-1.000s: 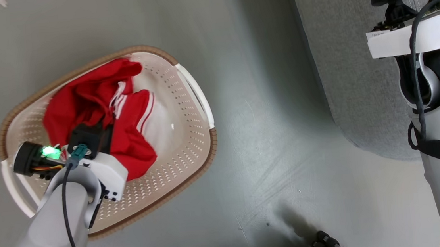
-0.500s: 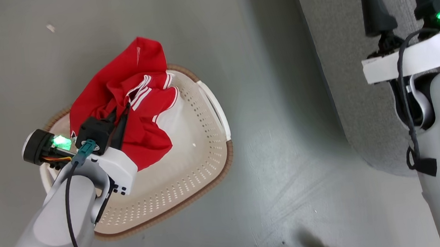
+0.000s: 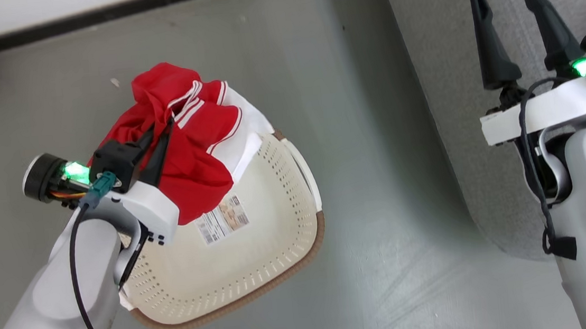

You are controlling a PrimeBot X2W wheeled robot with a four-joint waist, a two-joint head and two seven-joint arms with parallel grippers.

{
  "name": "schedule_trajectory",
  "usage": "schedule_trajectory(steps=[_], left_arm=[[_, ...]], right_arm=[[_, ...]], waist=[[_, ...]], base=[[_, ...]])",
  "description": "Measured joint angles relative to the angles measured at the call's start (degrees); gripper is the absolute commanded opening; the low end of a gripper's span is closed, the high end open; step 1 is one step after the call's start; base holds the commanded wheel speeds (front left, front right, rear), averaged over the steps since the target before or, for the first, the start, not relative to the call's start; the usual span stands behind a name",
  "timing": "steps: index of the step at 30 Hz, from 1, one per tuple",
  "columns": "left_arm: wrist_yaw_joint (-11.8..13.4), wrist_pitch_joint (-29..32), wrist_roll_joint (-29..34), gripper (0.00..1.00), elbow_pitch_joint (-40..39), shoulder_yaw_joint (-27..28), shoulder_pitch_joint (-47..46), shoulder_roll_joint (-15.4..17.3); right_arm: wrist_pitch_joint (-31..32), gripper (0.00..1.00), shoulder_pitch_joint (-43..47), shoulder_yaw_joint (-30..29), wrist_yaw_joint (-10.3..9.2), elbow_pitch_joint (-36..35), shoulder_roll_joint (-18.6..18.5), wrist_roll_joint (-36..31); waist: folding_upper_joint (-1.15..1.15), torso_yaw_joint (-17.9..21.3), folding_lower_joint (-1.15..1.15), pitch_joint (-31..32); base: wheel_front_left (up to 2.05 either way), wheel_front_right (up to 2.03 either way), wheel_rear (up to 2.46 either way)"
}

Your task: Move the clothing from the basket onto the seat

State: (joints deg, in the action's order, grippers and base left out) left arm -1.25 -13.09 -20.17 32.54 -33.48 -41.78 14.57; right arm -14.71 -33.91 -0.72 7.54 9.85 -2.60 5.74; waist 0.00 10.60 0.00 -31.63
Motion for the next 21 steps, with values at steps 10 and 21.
schedule_trajectory(steps=[10, 21], left_arm=[[-2.0, 2.5, -1.1, 0.0, -2.0, -0.6, -1.3, -0.2], [-3.5, 5.7, -3.1, 0.0, -3.8, -1.7, -1.3, -1.9]], right_arm=[[0.0, 1.0, 3.9, -0.1, 0.0, 1.7, 0.0, -1.2], [0.0, 1.0, 7.8, 1.6, 0.0, 3.8, 0.0, -1.7]], waist=[[0.0, -1.0, 0.0, 6.4], [0.0, -1.7, 0.0, 12.7]], base=[[0.0, 0.0, 0.0], [0.0, 0.0, 0.0]])
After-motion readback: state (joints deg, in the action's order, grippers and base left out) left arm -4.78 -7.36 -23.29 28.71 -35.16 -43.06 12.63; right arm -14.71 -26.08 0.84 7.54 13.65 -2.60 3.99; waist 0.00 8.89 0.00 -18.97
